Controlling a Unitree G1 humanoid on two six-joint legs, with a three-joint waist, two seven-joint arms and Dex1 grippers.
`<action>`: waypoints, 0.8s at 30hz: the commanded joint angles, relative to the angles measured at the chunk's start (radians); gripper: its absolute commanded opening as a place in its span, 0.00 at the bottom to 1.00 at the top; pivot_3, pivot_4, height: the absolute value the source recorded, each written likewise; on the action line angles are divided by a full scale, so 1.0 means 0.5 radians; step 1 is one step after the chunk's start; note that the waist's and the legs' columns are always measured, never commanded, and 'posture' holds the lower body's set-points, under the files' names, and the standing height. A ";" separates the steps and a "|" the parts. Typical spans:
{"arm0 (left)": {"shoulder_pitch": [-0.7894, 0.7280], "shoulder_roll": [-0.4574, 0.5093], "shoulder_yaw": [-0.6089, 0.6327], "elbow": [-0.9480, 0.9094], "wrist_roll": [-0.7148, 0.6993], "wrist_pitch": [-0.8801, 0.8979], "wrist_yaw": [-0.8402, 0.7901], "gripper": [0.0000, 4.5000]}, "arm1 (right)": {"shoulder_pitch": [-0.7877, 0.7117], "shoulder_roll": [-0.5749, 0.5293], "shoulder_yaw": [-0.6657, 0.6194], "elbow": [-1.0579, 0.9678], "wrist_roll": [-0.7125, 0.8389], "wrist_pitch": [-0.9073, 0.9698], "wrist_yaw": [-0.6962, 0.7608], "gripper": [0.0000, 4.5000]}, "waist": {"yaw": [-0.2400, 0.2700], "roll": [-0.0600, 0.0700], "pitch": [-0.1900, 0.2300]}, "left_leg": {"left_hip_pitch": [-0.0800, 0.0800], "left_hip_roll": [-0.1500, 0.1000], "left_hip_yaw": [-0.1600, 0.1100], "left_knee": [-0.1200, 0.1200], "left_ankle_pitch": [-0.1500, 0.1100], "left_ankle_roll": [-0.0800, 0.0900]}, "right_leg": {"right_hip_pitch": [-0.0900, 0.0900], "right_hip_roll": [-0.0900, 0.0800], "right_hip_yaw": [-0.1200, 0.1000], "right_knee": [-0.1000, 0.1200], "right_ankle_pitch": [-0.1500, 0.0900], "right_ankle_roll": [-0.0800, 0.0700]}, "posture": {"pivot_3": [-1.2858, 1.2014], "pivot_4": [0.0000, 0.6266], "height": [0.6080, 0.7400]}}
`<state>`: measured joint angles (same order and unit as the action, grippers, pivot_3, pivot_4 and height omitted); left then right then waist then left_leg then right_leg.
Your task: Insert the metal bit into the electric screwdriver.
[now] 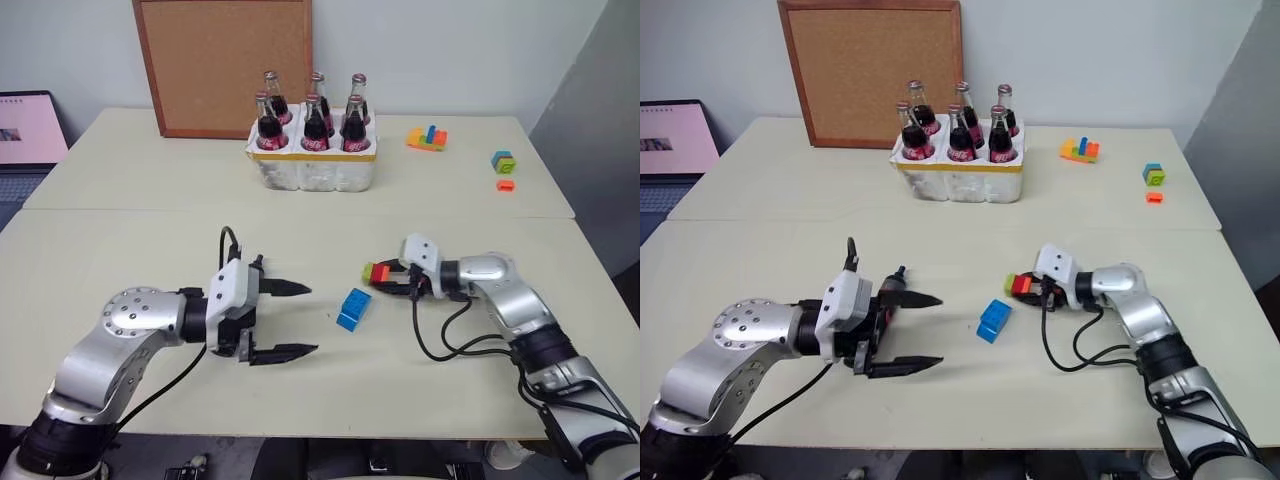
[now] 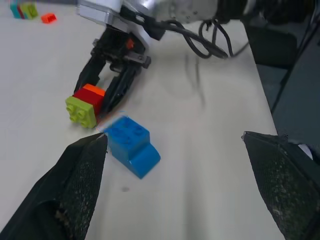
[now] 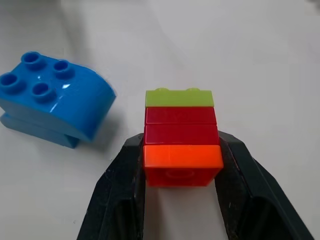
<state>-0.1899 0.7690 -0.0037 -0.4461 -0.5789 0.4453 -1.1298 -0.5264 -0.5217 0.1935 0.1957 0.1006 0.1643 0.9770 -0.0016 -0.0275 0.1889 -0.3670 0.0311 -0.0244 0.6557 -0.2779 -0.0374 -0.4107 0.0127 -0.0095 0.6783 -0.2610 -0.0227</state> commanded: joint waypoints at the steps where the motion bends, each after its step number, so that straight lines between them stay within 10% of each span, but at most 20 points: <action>1: -0.106 -0.063 -0.075 -0.092 -0.067 0.062 0.040 1.00 | 0.180 -0.076 -0.364 -0.351 0.006 0.103 -0.374 0.33 | 0.002 0.000 0.000 | 0.000 0.000 0.001 0.001 0.000 0.000 | 0.000 0.000 0.000 0.000 0.000 0.000 | 0.52 0.24 1.00; 8: -0.343 -0.221 -0.345 0.069 0.079 -0.007 -0.012 1.00 | 0.567 -0.072 -0.788 -0.527 -0.149 0.257 -1.010 0.33 | -0.006 0.000 0.000 | 0.001 -0.002 0.002 0.003 0.000 0.000 | 0.001 -0.001 0.003 0.001 -0.001 0.002 | 0.52 0.24 1.00; 21: -0.639 -0.487 -0.613 0.379 0.326 -0.191 -0.072 1.00 | 0.350 -0.015 -1.189 0.122 -0.035 0.460 -1.558 0.33 | -0.060 0.001 -0.001 | 0.003 -0.002 0.006 0.005 0.000 0.000 | 0.004 0.003 0.010 0.003 0.001 0.005 | 0.52 0.24 1.00; 24: -0.648 -0.493 -0.625 0.403 0.359 -0.214 -0.087 1.00 | 0.382 -0.002 -1.204 0.048 0.027 0.498 -1.544 0.51 | -0.059 0.001 -0.001 | 0.003 -0.002 0.006 0.005 0.000 0.000 | 0.004 0.003 0.011 0.002 0.001 0.005 | 0.52 0.24 1.00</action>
<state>-0.5005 0.5253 -0.3150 -0.2366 -0.4102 0.3616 -1.1681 -0.3344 -0.5234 -0.3755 0.2695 0.0848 0.4047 0.2084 -0.0314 -0.0268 0.1885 -0.3654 0.0299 -0.0208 0.6583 -0.2779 -0.0373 -0.4089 0.0144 -0.0037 0.6795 -0.2607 -0.0202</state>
